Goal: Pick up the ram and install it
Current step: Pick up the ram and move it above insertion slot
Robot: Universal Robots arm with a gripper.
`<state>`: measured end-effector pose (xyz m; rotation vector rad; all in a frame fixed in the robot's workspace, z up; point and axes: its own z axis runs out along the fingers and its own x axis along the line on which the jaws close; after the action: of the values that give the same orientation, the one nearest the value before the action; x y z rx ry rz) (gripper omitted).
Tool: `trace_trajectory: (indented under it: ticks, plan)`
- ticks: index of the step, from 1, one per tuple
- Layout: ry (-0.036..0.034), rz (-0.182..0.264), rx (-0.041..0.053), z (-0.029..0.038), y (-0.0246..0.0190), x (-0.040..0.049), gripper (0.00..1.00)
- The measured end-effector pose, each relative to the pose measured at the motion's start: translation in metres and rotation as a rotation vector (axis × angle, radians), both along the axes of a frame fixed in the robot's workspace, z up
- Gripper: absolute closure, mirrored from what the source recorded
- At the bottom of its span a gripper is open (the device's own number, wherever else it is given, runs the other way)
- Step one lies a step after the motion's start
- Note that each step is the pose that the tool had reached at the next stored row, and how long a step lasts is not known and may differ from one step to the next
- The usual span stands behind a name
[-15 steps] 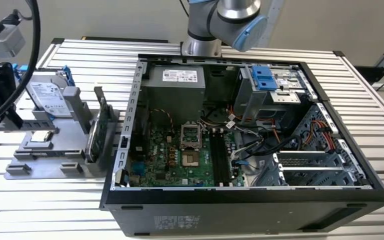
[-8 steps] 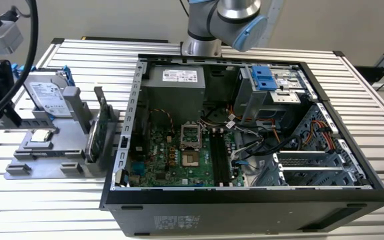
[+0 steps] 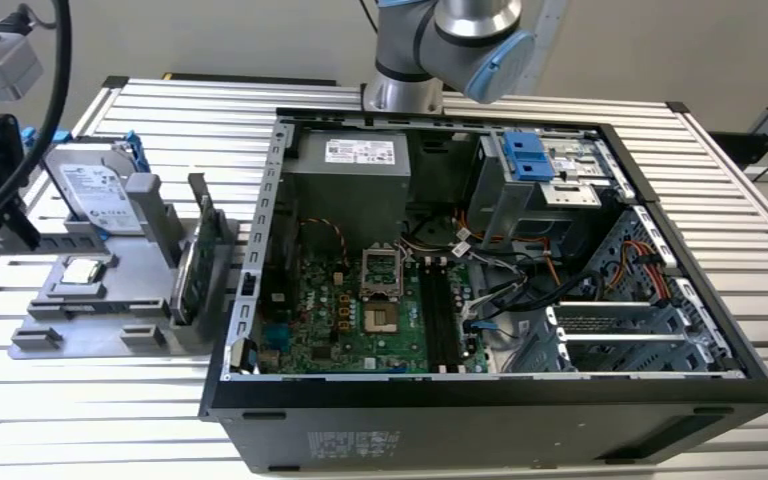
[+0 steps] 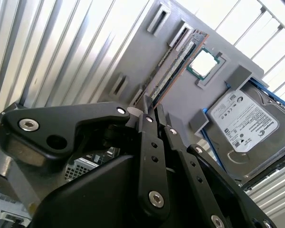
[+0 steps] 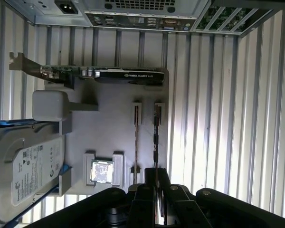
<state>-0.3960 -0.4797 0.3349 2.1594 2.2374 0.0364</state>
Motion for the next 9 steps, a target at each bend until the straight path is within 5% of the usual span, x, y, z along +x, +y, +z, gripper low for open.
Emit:
trace_trajectory:
  ticks: [9]
  plan:
    - [0.0, 0.0, 0.0, 0.0058, 0.0, 0.0, 1.0]
